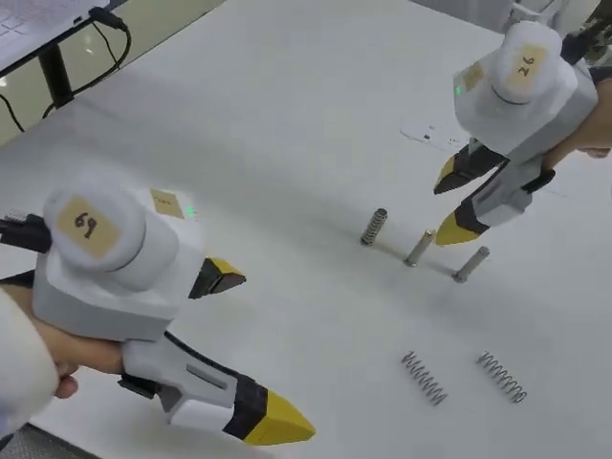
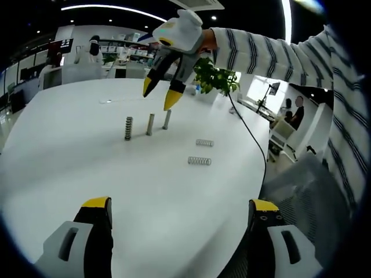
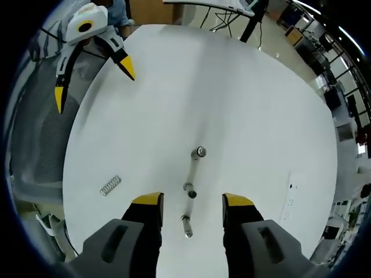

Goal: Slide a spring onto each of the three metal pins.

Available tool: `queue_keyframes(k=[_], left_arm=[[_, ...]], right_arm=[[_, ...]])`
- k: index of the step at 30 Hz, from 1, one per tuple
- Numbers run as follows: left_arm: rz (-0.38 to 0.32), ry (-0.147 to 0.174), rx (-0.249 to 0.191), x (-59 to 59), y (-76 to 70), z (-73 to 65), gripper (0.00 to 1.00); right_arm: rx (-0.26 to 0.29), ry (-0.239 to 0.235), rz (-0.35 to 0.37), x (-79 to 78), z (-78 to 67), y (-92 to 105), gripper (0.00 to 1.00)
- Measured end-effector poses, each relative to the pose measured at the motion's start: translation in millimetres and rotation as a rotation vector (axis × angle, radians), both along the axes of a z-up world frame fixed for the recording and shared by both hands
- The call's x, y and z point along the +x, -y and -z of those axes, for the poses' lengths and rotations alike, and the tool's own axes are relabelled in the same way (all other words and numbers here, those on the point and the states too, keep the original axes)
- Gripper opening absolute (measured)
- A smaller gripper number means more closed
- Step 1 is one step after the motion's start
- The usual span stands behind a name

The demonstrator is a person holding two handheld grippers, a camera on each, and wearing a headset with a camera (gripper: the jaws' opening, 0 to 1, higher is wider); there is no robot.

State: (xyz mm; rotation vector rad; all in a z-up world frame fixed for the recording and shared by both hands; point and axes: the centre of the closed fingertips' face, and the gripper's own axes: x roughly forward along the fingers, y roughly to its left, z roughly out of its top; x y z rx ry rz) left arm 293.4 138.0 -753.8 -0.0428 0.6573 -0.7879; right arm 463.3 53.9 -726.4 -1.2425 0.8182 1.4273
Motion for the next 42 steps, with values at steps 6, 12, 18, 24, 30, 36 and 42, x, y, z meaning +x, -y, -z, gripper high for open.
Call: queue_keyframes(k=[6,12,18,24,30,36,42], left_arm=[[-0.002,0.004,0.005,0.0,-4.8,-2.9,0.94],[-0.006,0.006,0.008,0.2,-9.1,-7.1,0.94],[-0.003,0.009,0.015,-0.1,-11.3,-11.3,0.93],[0.016,0.001,0.029,-2.3,-12.3,-13.0,0.93],[0.018,0.011,0.032,0.3,-13.6,-16.7,0.93],[0.026,-0.008,0.035,-1.7,-17.8,-17.4,0.91],[0.026,0.004,0.038,0.1,-20.3,-21.6,0.92]], right_arm=[[0.066,-0.018,0.065,-11.4,-8.0,10.1,0.41],[0.146,-0.022,0.123,-22.1,-16.5,16.0,0.43],[0.232,-0.041,0.189,-28.5,-18.5,26.6,0.47],[0.342,-0.068,0.268,-45.0,-21.8,34.8,0.51],[0.455,-0.108,0.4,-64.7,-23.7,44.8,0.57],[0.588,-0.102,0.528,-74.9,-28.8,57.6,0.6],[0.719,-0.075,0.65,-74.0,-37.4,68.1,0.63]])
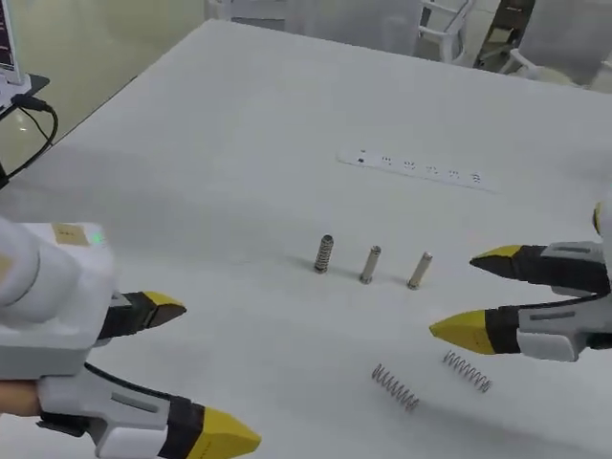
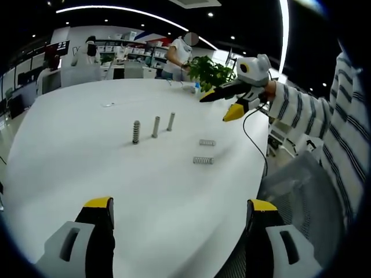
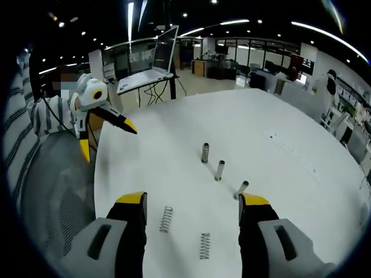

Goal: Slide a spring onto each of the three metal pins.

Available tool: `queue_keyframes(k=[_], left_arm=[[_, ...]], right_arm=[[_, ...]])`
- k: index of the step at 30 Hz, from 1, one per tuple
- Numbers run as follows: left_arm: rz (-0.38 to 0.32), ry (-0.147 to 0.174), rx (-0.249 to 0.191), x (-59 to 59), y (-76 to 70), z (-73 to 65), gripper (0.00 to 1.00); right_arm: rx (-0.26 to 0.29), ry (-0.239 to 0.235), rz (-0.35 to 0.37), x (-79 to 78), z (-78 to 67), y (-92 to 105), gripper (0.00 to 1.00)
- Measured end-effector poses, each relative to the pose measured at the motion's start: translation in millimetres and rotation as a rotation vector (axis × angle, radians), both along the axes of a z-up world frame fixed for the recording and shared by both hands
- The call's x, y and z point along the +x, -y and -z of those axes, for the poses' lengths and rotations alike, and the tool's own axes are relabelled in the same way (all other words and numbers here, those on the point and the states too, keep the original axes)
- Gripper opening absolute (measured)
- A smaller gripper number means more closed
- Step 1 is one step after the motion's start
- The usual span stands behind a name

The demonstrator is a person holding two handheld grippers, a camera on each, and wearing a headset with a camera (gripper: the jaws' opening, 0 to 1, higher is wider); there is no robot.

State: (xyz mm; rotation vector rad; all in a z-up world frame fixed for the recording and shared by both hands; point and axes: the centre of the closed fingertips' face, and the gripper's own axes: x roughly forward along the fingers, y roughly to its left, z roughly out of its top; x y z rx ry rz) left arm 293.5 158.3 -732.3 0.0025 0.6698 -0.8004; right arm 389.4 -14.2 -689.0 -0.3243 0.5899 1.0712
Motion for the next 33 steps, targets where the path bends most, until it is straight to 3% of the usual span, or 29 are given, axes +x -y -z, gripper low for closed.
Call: queue_keyframes(k=[4,12,14,19,22,33], left_arm=[[0.01,0.003,0.012,0.6,-1.3,-0.7,0.91],[0.004,0.024,0.037,5.8,-5.8,-0.5,0.91],[0.002,0.015,0.024,5.7,-5.2,-1.0,0.92],[0.013,0.013,0.034,4.9,-5.8,0.4,0.92],[0.02,0.012,0.022,5.3,-5.2,-1.5,0.92],[0.028,0.014,0.03,10.6,-5.6,-5.4,0.92]], right_arm=[[0.054,-0.007,0.047,-4.8,-1.6,4.6,0.68],[0.092,-0.023,0.089,-23.8,6.9,12.2,0.78],[0.086,-0.016,0.116,-24.1,10.3,17.1,0.76],[0.134,-0.037,0.193,-27.6,16.7,28.5,0.77],[0.191,-0.047,0.254,-29.9,18.5,34.6,0.79],[0.237,-0.087,0.275,-50.7,26.6,40.7,0.92]])
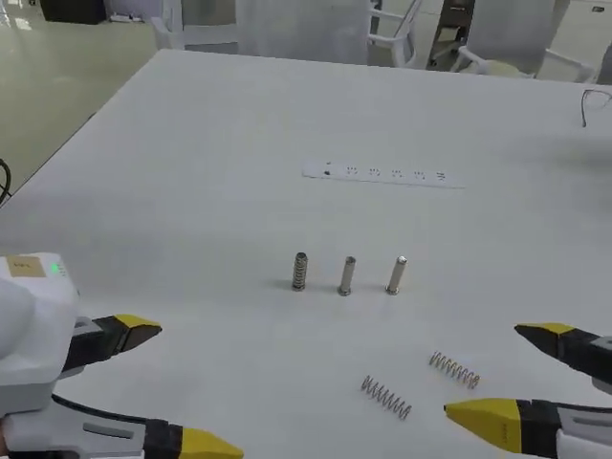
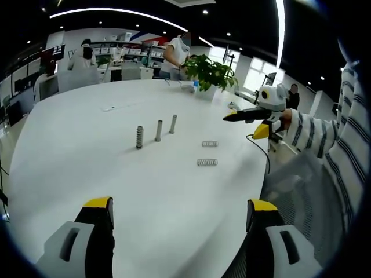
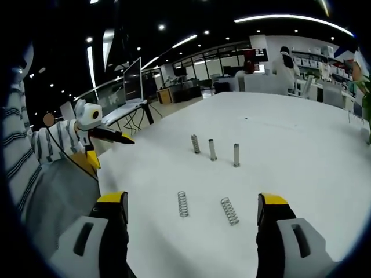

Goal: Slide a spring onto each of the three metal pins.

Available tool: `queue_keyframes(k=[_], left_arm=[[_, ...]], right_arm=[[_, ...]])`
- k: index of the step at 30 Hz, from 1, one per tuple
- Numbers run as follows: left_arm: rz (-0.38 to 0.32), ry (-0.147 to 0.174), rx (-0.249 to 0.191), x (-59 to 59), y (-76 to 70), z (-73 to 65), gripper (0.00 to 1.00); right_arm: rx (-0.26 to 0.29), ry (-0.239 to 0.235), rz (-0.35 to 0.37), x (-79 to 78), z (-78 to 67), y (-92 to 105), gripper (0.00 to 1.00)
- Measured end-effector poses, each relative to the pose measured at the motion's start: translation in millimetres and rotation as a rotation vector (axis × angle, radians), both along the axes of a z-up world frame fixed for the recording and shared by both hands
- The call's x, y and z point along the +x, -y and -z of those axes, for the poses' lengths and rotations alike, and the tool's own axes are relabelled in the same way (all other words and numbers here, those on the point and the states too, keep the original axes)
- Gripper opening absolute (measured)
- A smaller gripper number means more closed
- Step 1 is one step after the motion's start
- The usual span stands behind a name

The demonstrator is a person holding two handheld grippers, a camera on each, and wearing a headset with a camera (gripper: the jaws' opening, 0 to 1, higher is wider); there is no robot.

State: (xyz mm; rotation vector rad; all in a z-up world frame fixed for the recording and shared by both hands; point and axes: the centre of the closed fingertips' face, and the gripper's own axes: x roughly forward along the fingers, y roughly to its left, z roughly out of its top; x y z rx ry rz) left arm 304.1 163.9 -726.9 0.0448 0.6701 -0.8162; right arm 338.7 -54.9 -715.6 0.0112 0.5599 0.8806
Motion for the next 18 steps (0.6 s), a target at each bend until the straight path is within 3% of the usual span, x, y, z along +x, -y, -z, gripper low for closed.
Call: queue_keyframes(k=[4,9,18], left_arm=[[-0.008,-0.002,0.006,0.6,-2.9,-0.1,0.92],[0.001,-0.002,0.012,0.4,-2.9,-1.5,0.92],[0.024,-0.009,0.025,-0.8,2.1,0.0,0.92]], right_arm=[[0.018,-0.005,0.02,-3.5,1.5,3.4,0.99],[0.037,-0.011,0.02,-12.0,2.2,2.5,1.0],[-0.004,-0.021,0.037,-20.0,11.6,5.9,1.0]])
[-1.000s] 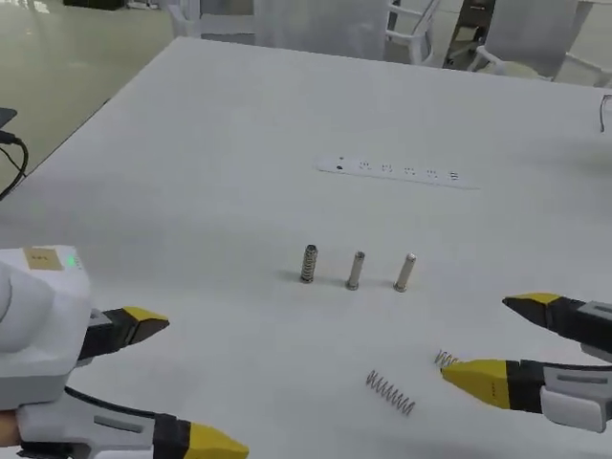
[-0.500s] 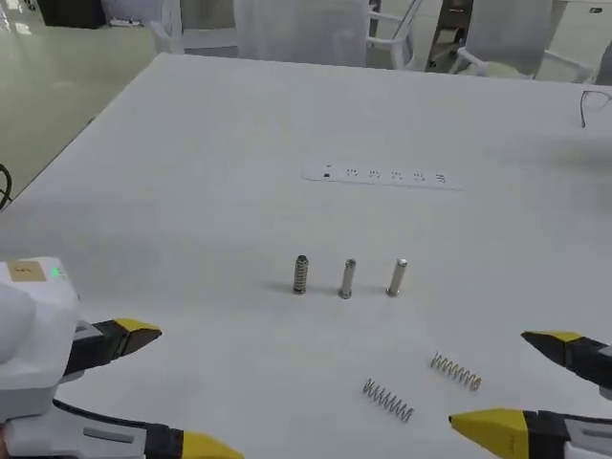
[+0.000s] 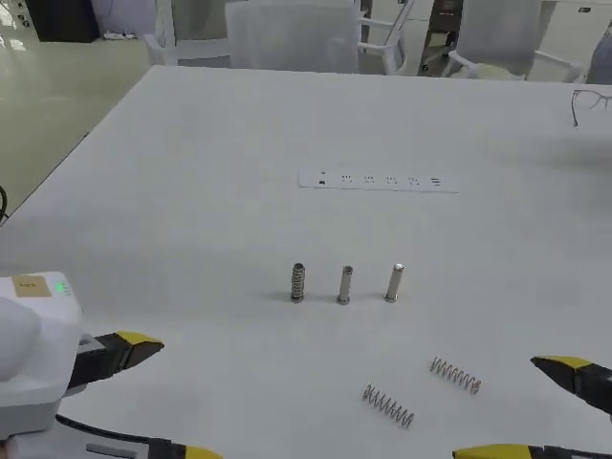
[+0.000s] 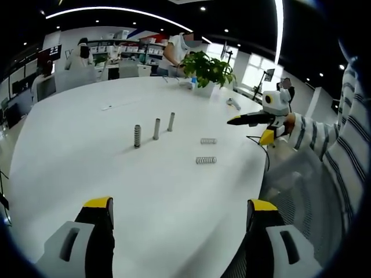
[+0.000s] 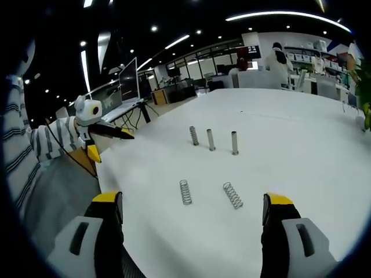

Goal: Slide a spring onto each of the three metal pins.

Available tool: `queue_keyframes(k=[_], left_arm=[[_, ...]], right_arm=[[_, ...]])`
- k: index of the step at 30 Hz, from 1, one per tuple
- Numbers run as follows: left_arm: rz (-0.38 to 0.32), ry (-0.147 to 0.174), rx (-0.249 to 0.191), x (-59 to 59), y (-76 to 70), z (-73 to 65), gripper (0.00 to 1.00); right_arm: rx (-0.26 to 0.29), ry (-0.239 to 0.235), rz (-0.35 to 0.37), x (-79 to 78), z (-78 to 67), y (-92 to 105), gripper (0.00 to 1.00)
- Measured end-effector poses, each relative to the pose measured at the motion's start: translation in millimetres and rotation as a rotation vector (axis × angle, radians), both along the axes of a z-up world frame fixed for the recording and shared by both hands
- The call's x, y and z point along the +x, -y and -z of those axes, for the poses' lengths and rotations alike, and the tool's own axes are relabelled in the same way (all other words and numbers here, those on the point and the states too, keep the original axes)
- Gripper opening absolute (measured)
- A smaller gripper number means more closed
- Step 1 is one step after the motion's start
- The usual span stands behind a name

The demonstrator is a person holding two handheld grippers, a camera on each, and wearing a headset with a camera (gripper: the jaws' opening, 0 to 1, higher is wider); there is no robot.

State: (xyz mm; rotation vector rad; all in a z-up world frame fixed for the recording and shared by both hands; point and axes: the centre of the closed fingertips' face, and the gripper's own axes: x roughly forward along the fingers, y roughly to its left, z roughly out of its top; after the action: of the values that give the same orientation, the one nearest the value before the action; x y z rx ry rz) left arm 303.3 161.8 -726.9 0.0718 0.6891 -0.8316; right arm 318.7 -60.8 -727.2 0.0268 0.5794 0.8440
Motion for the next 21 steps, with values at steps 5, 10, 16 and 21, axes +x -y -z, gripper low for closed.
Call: queue_keyframes(k=[5,10,16,21], left_arm=[[0.004,0.005,0.01,2.4,-0.7,-1.8,0.92],[0.028,0.02,0.018,5.9,2.3,-4.8,0.91],[0.039,0.046,0.016,15.2,6.6,-11.9,0.88],[0.06,0.055,0.007,20.7,13.7,-13.1,0.85]], right_arm=[[-0.016,0.002,0.004,-4.4,-1.8,2.5,1.0],[-0.008,0.023,0.028,-5.9,-10.4,4.1,0.99],[-0.032,0.033,0.023,-8.1,-12.3,5.7,0.99],[-0.035,0.037,0.038,-7.7,-12.7,9.3,0.99]])
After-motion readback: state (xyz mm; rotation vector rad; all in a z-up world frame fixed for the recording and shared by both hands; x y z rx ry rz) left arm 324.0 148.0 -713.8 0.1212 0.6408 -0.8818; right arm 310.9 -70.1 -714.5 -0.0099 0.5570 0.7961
